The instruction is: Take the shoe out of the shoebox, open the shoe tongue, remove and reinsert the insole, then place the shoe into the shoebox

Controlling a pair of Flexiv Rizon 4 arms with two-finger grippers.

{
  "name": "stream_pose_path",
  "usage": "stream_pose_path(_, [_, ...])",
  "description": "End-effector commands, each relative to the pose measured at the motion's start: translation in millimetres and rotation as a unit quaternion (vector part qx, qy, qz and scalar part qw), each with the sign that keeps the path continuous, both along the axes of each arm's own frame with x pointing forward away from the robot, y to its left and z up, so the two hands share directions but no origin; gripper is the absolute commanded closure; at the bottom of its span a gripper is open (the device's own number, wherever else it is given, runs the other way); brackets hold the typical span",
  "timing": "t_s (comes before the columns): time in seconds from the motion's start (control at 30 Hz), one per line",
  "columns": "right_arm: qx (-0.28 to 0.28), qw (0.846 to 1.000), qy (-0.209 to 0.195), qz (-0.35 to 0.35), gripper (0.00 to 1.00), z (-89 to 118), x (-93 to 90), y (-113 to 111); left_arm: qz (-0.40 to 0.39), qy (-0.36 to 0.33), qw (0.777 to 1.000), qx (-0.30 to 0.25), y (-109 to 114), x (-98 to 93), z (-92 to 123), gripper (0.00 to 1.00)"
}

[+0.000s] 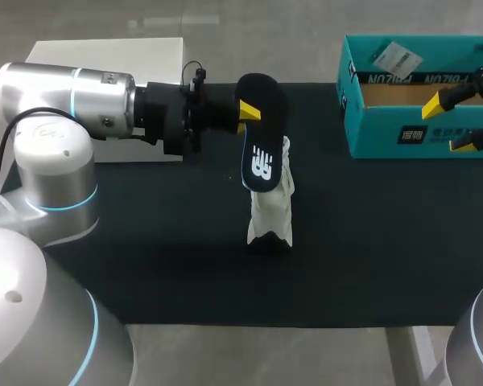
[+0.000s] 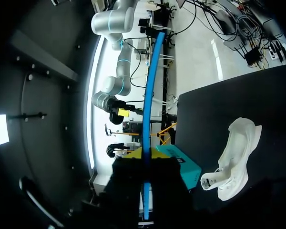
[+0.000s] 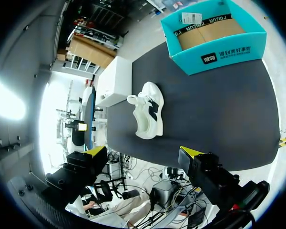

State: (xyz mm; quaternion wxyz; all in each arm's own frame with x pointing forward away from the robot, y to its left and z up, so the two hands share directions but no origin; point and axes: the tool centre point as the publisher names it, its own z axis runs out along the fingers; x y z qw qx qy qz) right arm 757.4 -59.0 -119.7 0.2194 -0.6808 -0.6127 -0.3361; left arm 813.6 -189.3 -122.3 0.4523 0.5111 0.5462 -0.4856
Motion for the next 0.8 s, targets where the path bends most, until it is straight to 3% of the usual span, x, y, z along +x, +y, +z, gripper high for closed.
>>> stream_pose_path(0.03, [-0.001,1.0,0.001,0.0,0.0,-0.8,0.6,0.7,0.002,-0.001,1.0,0.001,-0.6,-1.4,0.4,1.0])
stream_pose_path(0.77, [-0.001,1.0,0.001,0.0,0.0,-0.8,0.6,0.7,0.002,-0.001,1.0,0.001,-0.6,-1.4,0.4,1.0])
stream_pose_path(0.8, [-0.001,1.0,0.001,0.0,0.0,-0.8,0.6,0.7,-0.01,0.043,0.999,0.001,1.4,0.6,-0.3,1.0])
